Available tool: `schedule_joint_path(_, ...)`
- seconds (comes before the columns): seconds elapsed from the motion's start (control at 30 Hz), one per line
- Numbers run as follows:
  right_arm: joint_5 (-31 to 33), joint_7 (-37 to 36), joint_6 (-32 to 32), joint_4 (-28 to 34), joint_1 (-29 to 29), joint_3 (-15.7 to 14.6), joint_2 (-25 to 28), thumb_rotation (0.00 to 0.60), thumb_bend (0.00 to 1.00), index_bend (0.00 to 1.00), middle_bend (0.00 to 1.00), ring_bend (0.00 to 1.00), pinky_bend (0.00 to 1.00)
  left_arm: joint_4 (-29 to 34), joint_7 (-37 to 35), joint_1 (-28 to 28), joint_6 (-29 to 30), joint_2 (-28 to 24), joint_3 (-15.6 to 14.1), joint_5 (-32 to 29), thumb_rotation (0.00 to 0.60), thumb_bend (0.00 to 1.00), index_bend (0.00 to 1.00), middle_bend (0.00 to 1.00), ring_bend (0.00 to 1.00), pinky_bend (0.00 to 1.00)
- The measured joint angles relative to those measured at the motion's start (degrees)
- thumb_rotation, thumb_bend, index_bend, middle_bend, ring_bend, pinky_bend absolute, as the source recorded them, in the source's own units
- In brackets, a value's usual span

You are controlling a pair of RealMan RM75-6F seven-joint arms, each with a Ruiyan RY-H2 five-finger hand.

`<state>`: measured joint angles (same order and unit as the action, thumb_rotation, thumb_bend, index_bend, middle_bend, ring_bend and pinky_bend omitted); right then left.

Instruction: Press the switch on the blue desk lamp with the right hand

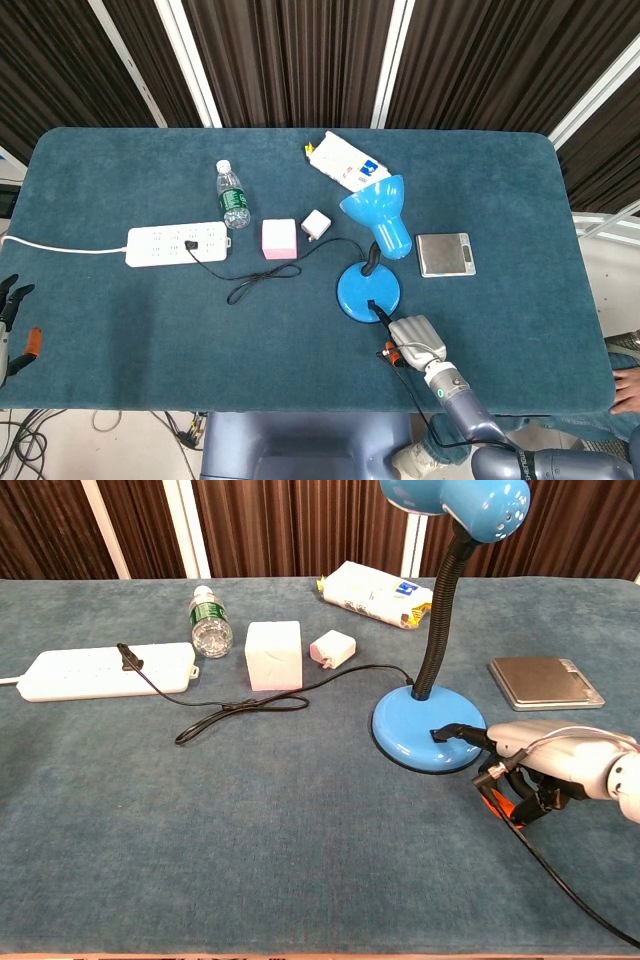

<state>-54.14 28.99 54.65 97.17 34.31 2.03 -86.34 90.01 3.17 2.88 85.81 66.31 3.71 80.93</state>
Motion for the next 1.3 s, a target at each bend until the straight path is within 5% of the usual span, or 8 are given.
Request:
schedule_joint_path(0.27,-1.6,-1.8,3.4,2.3,-0.4,2.1,1.7,0.6,0.65,0.04,0.54,0.56,1.0,0.3,0.1,0.0,-0.3,-0.2,0.1,-0.4,0.6,0.48,0.16,0.04,0.0,0.01)
schedule_joint_path(0.43,-3.2,-3.0,6.8,8.6,-2.2,2.6,8.4,0.6,0.53,0.03,0.42,0.42,1.0,0.5,0.7,0.0,0.0,-0.3,0.3,-0.4,0.6,0.48,0.16,0.04,0.0,0.01)
schedule_joint_path(0.73,-16.7,-10.9,16.7,16.3,-12.9,-3.9,23.7,0.6,0.36,0.0,0.13,0.11,1.0,1.2,1.7,-0.1,0.0,-0.5,0.6,-1.2,0.6,0.48,0.16,0.04,0.0,0.01)
schedule_joint_path(0.77,-18.9,-12.9,18.6,15.9,-14.5,-4.6,24.2,0.6,0.33,0.0,0.12,0.09,0.95,1.2,1.7,-0.1,0.1,-0.5,0.6,-1.2,0.6,0.48,0.16,0.04,0.0,0.01)
schedule_joint_path(0.83,-22.1,-15.6,22.2,14.3,-17.1,-5.6,24.5,0.6,0.28,0.0,0.11,0.06,0.43,1.2,2.0,-0.1,0.1,-0.5,0.7,-1.2,0.6,0.48,0.16,0.04,0.0,0.01)
schedule_joint_path(0.9,-24.5,-16.9,25.3,12.1,-19.1,-6.2,24.4,0.6,0.27,0.0,0.1,0.03,0.03,1.5,2.3,0.0,0.1,-0.5,0.7,-1.2,0.6,0.48,0.16,0.04,0.0,0.01)
schedule_joint_path(1.3,-32.1,-24.0,32.5,-4.4,-24.5,-6.0,19.0,0.6,0.27,0.0,0.09,0.0,0.0,1.8,3.2,0.0,0.0,-0.5,0.3,-0.7,0.6,0.48,0.16,0.04,0.0,0.01)
